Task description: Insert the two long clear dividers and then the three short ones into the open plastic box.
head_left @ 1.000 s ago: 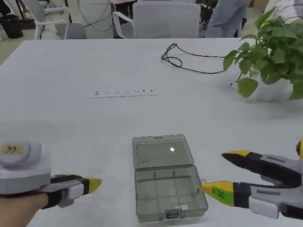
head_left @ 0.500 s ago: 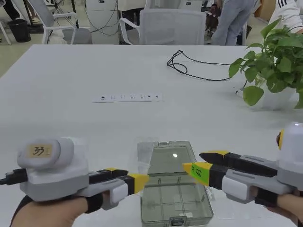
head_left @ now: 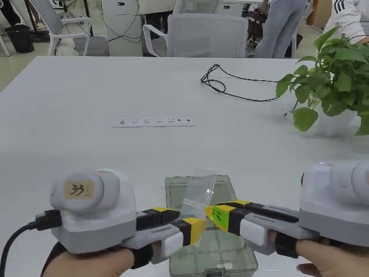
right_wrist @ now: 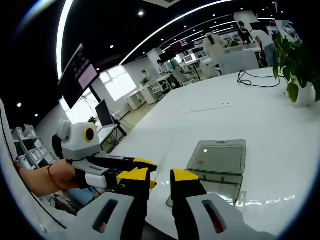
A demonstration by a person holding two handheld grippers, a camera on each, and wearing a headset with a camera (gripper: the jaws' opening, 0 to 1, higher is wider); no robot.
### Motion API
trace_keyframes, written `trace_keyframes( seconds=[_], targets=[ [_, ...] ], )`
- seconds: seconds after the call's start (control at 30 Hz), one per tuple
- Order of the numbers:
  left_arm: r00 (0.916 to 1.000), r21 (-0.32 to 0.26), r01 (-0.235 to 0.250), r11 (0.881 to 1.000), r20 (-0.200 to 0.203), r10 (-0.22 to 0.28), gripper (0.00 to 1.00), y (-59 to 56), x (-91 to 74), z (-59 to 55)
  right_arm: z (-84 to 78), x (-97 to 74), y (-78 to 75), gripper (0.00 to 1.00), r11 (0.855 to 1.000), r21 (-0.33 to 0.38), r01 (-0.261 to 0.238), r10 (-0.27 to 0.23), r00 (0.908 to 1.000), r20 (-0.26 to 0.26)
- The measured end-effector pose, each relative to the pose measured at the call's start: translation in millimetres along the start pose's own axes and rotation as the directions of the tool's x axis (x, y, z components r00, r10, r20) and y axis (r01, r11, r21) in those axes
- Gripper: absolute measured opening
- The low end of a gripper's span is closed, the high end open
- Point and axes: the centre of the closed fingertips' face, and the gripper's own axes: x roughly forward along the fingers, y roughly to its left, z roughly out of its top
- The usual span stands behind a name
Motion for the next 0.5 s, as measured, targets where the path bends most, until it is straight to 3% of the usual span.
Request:
trace_keyframes(
  seconds=[0.23, 0.33, 0.4, 0.5],
  targets=[
    [0.9998, 0.013, 0.020, 1.000, 0.008, -0.020, 0.31, -8.2, -0.6, 3.2, -1.3, 3.5, -2.2, 0.14, 0.999, 0.037, 0.023, -0.024, 0.9997, 0.006],
    [0.9996, 0.019, 0.026, 0.999, 0.010, -0.026, 0.31, -11.1, -0.2, 2.5, -2.0, 3.8, -2.4, 0.08, 0.998, 0.052, 0.030, -0.030, 0.9995, 0.009],
    [0.9998, 0.029, 0.017, 0.999, 0.006, -0.017, 0.25, -9.8, -0.1, 0.7, -1.9, 2.8, 0.0, 0.07, 0.993, 0.112, 0.029, -0.031, 0.9994, 0.017],
    [0.9992, -0.004, 0.036, 0.999, 0.017, -0.036, 0.28, -13.5, 0.0, 1.4, -4.7, 2.1, 0.0, 0.07, 0.996, 0.086, 0.038, -0.039, 0.9992, 0.010]
  ],
)
